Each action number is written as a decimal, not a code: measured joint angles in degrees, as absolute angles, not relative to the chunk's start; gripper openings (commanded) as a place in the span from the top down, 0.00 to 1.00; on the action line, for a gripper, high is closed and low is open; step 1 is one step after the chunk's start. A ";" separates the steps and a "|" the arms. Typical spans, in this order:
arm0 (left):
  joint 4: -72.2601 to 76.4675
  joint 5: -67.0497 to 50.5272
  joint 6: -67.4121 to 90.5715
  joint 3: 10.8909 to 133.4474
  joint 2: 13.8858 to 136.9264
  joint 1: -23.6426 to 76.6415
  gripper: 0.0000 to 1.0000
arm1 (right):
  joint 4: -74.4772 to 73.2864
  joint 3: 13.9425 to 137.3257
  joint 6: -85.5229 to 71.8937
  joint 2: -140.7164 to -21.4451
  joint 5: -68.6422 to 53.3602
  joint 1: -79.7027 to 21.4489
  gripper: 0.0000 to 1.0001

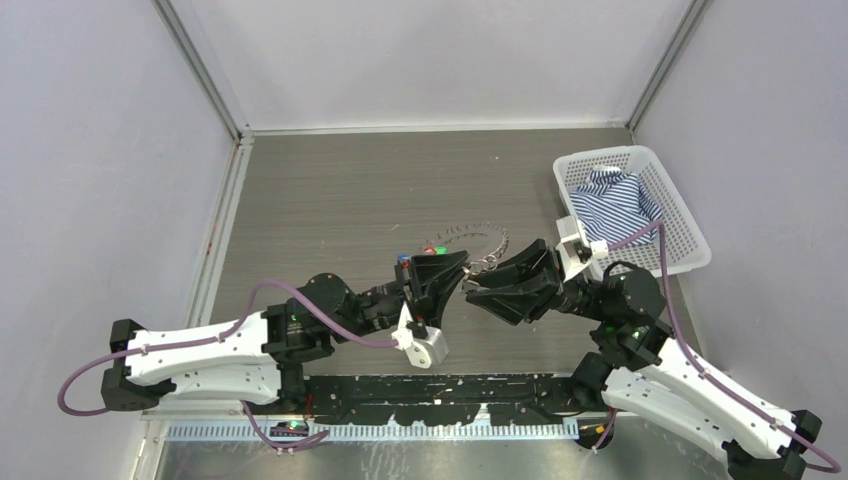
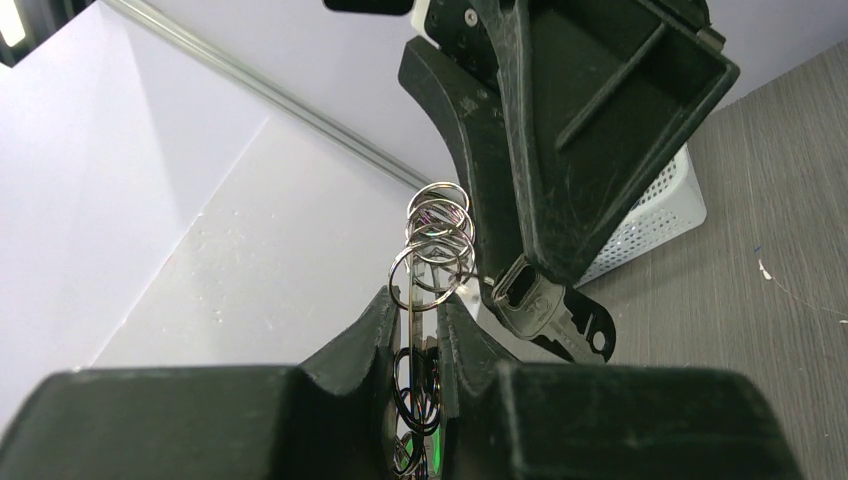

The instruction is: Remove the keys from the keyring

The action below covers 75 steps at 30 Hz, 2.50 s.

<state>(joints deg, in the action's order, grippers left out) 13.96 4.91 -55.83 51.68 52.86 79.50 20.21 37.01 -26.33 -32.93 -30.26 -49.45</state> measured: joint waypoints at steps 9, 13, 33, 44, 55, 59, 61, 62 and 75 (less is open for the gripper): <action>14.31 4.93 -55.68 51.68 53.04 79.50 1.00 | 22.04 36.16 -27.44 -31.38 -28.97 -49.43 0.61; 14.33 4.93 -55.66 51.68 53.08 79.50 1.00 | 22.46 35.77 -28.12 -31.88 -28.67 -49.45 0.62; 14.76 5.04 -55.46 51.66 53.89 79.50 1.00 | 21.45 35.77 -29.17 -32.23 -26.37 -49.45 0.82; 17.82 8.01 -55.51 51.09 55.96 79.50 1.00 | 22.22 34.85 -32.16 -31.90 -25.19 -49.43 0.91; 24.75 12.67 -55.75 48.14 57.65 79.50 1.00 | 23.11 32.73 -36.23 -31.42 -21.02 -49.39 0.96; 25.63 13.39 -55.77 47.94 58.19 79.53 1.00 | 22.35 32.25 -36.42 -30.35 -19.99 -49.39 0.97; 26.00 13.56 -55.75 47.92 58.30 79.64 1.00 | 21.74 32.25 -36.40 -29.89 -19.66 -49.39 0.99; 26.11 13.63 -55.72 47.92 58.28 79.66 1.00 | 21.28 32.25 -36.38 -29.58 -19.49 -49.39 0.99; 26.37 14.39 -55.90 47.33 58.41 79.81 1.00 | 17.43 32.27 -35.88 -27.35 -17.37 -49.39 0.99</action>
